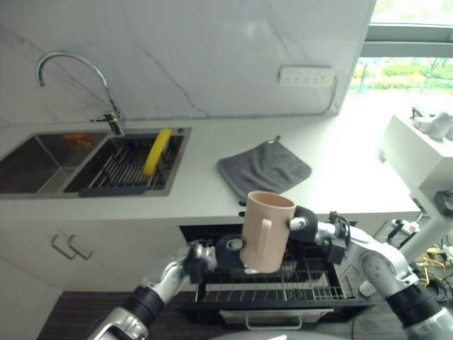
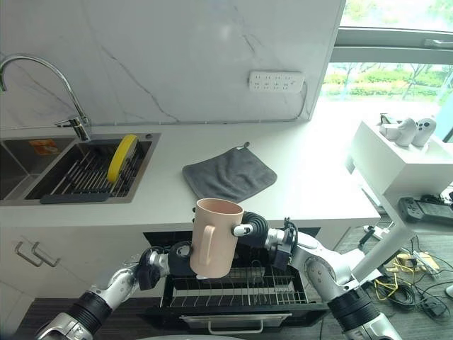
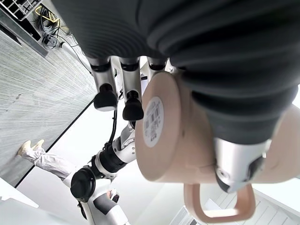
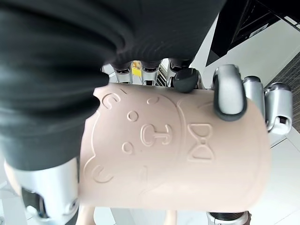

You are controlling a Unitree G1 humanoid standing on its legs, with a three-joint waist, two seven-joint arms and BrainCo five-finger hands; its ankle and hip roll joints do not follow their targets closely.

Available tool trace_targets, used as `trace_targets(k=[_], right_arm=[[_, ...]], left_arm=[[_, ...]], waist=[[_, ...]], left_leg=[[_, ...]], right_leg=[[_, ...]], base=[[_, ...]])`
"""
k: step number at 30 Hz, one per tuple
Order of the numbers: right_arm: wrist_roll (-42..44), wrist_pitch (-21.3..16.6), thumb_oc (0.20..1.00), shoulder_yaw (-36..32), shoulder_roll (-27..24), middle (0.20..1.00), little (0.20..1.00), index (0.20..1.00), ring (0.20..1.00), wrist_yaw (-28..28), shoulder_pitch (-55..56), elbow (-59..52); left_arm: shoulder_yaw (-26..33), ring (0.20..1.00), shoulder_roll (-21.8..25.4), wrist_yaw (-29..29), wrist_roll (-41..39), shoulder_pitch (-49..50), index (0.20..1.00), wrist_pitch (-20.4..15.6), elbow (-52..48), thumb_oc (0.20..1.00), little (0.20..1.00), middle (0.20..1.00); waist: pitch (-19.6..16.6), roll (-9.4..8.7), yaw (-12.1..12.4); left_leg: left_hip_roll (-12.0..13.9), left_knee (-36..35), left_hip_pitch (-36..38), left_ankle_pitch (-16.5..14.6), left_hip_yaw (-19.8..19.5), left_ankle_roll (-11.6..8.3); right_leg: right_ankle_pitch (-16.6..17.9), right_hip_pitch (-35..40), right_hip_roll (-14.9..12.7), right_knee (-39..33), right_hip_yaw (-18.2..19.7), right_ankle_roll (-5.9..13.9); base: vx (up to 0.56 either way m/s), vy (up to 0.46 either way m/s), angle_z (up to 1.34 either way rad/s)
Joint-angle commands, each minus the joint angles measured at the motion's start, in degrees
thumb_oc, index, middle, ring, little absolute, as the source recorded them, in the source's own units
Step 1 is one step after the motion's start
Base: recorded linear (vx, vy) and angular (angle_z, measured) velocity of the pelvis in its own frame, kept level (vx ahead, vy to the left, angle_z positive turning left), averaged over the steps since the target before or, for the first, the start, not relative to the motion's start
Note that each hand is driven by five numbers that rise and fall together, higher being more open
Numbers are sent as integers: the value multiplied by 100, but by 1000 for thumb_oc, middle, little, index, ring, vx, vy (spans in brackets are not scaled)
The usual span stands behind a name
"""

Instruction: Place the dishes in the dishwasher.

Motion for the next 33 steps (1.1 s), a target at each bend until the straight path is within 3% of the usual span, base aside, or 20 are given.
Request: trace_targets(k=[1, 33], right_arm=[[220, -85, 1000, 385, 463, 1000, 1000, 1000, 1000, 222, -497, -508], [286, 17, 1000, 847, 749, 1000, 1000, 1000, 1000, 48, -480, -775]], left_arm=[[43, 200, -316, 80, -415, -632, 200, -270, 378, 200, 200, 200], [116, 200, -468, 599, -349, -586, 200, -474, 893, 200, 200, 200]], waist=[[-48, 45, 131], [-33, 71, 201]], left_leg=[[58, 558, 76, -551, -467, 93], [32, 571, 41, -551, -509, 110]], right_leg=[[-479, -184, -115, 821, -83, -4], [-472, -194, -128, 809, -119, -5]], base=[[0, 0, 0], [0, 0, 0]])
